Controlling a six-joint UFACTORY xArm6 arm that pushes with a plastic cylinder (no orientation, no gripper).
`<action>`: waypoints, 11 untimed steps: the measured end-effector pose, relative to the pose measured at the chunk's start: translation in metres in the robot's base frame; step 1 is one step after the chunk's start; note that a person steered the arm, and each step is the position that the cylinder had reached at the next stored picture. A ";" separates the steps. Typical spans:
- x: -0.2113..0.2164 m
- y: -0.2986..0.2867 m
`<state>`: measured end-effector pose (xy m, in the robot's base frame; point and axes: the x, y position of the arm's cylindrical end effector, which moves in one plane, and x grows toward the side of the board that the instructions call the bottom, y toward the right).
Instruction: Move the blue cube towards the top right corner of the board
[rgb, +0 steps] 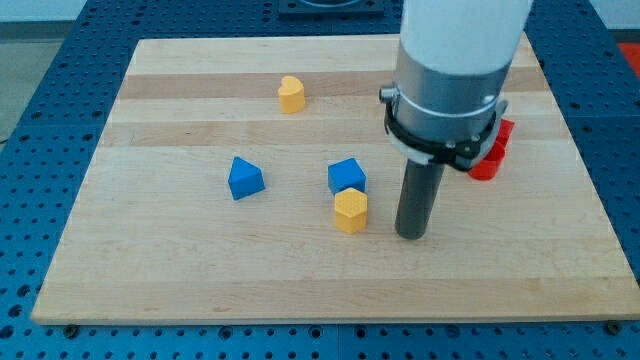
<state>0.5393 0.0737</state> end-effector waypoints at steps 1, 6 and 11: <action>-0.002 -0.040; -0.099 -0.090; -0.163 -0.133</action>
<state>0.3763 -0.0592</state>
